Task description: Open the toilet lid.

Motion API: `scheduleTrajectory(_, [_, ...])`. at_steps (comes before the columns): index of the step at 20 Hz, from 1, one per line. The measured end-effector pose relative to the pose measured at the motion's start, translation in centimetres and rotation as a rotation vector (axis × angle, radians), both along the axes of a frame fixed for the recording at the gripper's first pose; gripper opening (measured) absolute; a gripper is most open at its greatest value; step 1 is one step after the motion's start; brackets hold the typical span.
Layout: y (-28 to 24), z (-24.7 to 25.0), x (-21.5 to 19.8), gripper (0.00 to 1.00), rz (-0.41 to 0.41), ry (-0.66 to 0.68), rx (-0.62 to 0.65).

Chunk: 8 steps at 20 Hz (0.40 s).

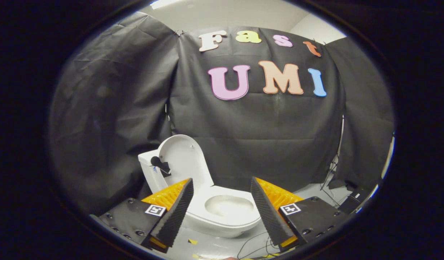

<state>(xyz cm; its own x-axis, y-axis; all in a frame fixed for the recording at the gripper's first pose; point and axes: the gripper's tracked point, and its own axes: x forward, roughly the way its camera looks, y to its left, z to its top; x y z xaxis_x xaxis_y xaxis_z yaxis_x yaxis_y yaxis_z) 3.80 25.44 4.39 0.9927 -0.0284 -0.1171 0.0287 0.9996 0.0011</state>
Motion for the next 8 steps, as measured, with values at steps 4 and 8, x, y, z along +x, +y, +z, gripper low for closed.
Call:
scheduleTrajectory(4, [1.4, 0.1, 0.5, 0.99, 0.036, 0.019, -0.058])
scheduleTrajectory(8, [1.6, 0.7, 0.2, 0.99, 0.041, 0.013, -0.079])
